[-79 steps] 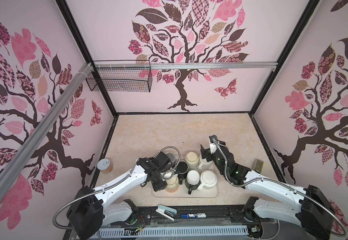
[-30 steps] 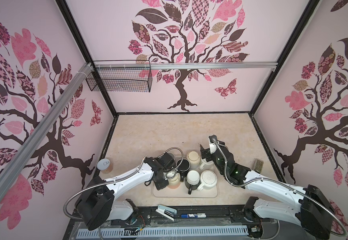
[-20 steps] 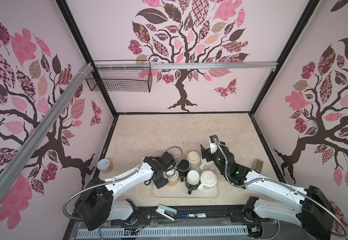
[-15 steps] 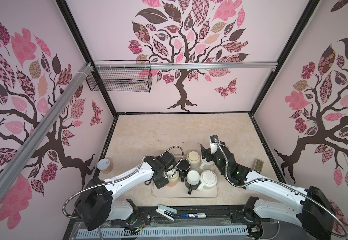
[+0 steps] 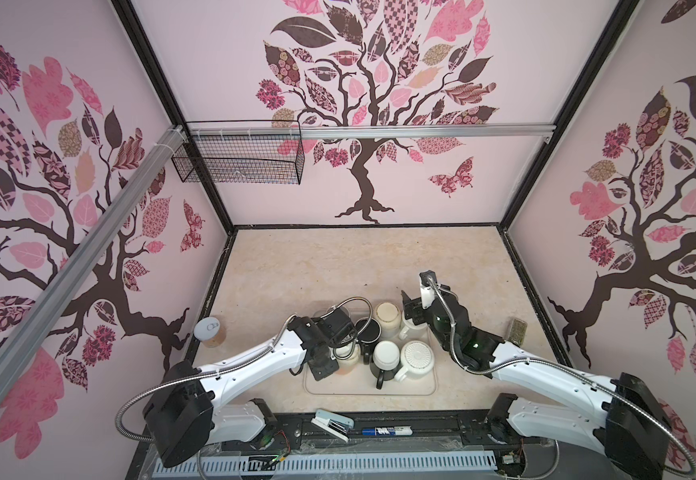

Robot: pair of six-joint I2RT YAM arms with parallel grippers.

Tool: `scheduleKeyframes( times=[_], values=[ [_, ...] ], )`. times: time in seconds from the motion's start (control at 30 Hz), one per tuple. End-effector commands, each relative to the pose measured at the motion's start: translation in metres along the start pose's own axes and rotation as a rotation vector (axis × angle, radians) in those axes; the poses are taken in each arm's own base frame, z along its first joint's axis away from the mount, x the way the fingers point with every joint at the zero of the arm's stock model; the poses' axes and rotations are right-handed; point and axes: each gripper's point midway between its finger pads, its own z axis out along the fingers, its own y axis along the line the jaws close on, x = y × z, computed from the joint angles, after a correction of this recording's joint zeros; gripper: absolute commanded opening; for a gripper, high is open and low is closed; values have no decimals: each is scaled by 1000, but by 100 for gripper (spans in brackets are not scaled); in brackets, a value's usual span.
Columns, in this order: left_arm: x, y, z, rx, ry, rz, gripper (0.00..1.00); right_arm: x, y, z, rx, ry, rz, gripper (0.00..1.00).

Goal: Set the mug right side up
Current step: 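Lower the left gripper onto the upside-down cream-and-peach mug's handle and close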

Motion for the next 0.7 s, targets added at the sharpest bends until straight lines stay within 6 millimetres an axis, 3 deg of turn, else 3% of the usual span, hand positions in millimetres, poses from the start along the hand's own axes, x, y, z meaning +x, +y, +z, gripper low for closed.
scheduleKeyframes(
  times=[0.0, 0.1, 0.33, 0.67],
  values=[
    [-37, 30, -28, -141, -197, -98, 0, -28, -1, -7, -4, -60, 41, 88],
    [-42, 38, -37, -168, -196, -120, 0, -28, -2, -7, -2, -60, 42, 87],
    [-44, 30, -30, -117, -152, -92, 0, -28, -3, -8, 1, -65, 44, 87],
    [-38, 43, -56, -184, -195, -111, 0, -29, -2, -10, -15, -66, 59, 87]
  ],
)
